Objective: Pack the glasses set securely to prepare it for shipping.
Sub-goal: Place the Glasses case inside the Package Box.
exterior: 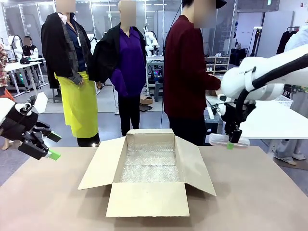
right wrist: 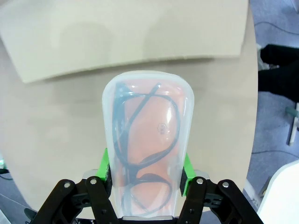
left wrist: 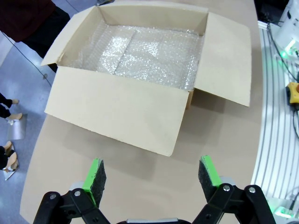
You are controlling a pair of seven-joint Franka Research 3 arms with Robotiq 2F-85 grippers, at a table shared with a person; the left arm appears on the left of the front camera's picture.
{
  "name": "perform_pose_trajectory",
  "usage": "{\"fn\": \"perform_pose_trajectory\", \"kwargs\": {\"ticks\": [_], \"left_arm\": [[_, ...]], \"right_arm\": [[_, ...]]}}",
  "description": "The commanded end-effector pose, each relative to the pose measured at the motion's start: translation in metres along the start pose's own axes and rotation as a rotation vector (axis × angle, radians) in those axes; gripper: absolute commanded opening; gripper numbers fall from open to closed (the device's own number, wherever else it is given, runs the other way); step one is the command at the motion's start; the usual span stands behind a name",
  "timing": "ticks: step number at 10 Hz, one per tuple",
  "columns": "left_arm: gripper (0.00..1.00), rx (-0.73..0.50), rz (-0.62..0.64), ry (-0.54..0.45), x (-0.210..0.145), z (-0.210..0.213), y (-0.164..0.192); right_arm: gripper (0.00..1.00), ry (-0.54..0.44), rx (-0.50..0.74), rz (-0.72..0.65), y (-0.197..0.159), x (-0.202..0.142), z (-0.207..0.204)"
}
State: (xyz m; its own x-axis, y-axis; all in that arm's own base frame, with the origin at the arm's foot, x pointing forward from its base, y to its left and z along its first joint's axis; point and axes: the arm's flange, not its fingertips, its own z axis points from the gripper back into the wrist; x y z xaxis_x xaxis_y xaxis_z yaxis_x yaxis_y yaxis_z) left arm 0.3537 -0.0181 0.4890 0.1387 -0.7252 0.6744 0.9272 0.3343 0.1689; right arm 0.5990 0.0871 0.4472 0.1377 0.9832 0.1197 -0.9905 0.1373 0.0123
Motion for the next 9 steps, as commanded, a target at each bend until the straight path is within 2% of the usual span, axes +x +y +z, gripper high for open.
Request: {"fn": "perform_pose_trajectory", "kwargs": {"ticks": [1, 5, 8, 9], "left_arm": [[1.00, -0.014, -0.017, -0.024, -0.001, 0.001, 0.002], [1.00, -0.014, -0.017, -0.024, -0.001, 0.001, 0.002], [1.00, -0.014, -0.017, -0.024, -0.001, 0.001, 0.002], [1.00, -0.014, -0.017, -0.024, -0.001, 0.001, 0.002]], "right_arm": [[0.00, -0.008, -0.023, -0.010, 0.022, 0.038, 0.021], [0.00, 0.007, 0.010, 0.060, 0.049, 0.132, 0.041], [0.00, 0.043, 0.037, 0.100, 0.053, 0.212, 0.016], [0.00, 0.026, 0.031, 0.122, 0.054, 0.233, 0.011]]}}
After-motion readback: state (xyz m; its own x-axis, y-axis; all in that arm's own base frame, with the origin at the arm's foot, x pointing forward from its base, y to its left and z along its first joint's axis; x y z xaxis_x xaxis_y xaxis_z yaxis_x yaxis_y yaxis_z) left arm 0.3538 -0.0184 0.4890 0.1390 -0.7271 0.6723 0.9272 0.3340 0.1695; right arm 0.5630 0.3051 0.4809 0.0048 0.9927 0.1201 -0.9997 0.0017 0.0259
